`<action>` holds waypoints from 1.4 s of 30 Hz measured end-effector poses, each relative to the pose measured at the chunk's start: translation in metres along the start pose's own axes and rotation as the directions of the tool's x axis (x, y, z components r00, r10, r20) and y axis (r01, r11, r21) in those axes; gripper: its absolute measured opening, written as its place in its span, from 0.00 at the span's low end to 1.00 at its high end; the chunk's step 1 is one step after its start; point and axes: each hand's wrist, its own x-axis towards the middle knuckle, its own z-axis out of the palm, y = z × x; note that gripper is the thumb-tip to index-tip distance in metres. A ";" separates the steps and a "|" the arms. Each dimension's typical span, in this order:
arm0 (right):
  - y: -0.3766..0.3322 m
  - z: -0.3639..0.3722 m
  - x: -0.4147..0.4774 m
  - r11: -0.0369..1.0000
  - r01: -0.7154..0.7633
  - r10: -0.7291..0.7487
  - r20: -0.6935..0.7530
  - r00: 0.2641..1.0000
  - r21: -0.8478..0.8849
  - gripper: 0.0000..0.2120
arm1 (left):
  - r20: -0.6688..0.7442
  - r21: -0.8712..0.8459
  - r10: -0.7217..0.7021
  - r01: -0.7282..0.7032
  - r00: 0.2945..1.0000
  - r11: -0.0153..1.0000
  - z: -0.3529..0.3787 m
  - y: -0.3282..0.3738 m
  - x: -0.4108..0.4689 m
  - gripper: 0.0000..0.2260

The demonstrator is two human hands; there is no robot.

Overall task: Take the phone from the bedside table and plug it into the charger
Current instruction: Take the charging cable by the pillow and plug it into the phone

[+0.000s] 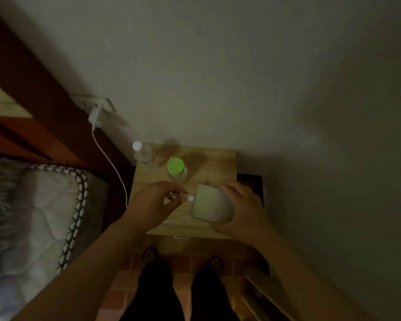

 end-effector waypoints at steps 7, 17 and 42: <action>0.067 0.068 0.041 1.000 0.008 -0.009 0.088 0.996 0.008 0.42 | -0.061 0.009 -0.112 0.113 0.992 0.994 0.073 -0.053 0.032 0.07; 0.138 0.169 0.082 0.999 -0.038 0.036 0.120 0.992 0.016 0.40 | -0.037 0.078 -0.147 0.150 0.988 0.986 0.169 -0.148 0.071 0.15; 0.184 0.258 0.143 0.994 -0.014 0.028 0.133 0.991 -0.107 0.40 | -0.072 0.256 -0.213 0.224 0.974 0.940 0.220 -0.215 0.110 0.22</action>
